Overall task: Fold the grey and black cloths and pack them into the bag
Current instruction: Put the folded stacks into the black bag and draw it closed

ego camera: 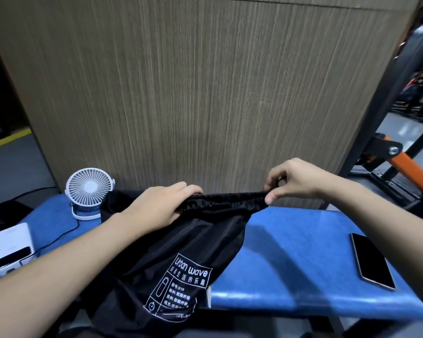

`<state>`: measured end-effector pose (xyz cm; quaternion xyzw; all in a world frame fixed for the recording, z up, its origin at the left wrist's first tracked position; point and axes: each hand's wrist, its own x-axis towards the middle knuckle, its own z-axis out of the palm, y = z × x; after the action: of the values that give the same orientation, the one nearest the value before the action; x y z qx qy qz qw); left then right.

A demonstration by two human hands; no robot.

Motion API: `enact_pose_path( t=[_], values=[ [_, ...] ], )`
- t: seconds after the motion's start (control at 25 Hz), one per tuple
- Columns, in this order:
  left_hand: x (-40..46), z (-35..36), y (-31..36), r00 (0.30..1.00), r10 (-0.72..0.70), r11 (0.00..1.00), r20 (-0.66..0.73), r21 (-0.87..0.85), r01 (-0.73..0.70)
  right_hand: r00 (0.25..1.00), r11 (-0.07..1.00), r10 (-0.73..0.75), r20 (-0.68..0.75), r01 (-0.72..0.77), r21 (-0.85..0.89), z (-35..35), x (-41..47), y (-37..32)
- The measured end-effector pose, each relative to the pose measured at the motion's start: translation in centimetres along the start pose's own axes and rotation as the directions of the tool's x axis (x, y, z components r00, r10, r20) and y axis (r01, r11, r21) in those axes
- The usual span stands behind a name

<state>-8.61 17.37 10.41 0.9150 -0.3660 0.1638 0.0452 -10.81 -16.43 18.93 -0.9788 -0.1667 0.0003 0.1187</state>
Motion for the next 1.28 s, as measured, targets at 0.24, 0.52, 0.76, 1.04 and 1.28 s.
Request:
enact_pose_path(
  t=[0.24,0.52,0.76,1.04,1.28],
  values=[
    [0.0,0.2,0.0,0.999,-0.014,1.000,0.036,0.012,0.013,0.995,0.997,-0.044,-0.094,0.050,0.058,0.8,-0.7,0.5],
    [1.5,0.3,2.1,0.999,0.009,0.995,0.051,-0.104,-0.004,0.979,0.945,0.020,-0.201,0.047,0.323,2.9,-1.1,1.1],
    [5.1,0.1,6.3,0.999,-0.004,0.968,0.043,-0.249,0.015,0.981,0.924,0.033,-0.193,0.043,0.379,4.8,-0.9,0.7],
    [9.4,1.2,11.6,0.989,-0.116,0.848,0.090,-0.509,0.145,0.965,0.922,0.002,-0.264,0.100,0.373,5.4,-1.4,0.2],
    [10.1,2.1,10.7,0.995,0.080,0.959,0.062,-0.277,-0.060,0.988,0.915,-0.010,-0.154,0.071,0.397,5.4,-2.6,1.3]
  ],
)
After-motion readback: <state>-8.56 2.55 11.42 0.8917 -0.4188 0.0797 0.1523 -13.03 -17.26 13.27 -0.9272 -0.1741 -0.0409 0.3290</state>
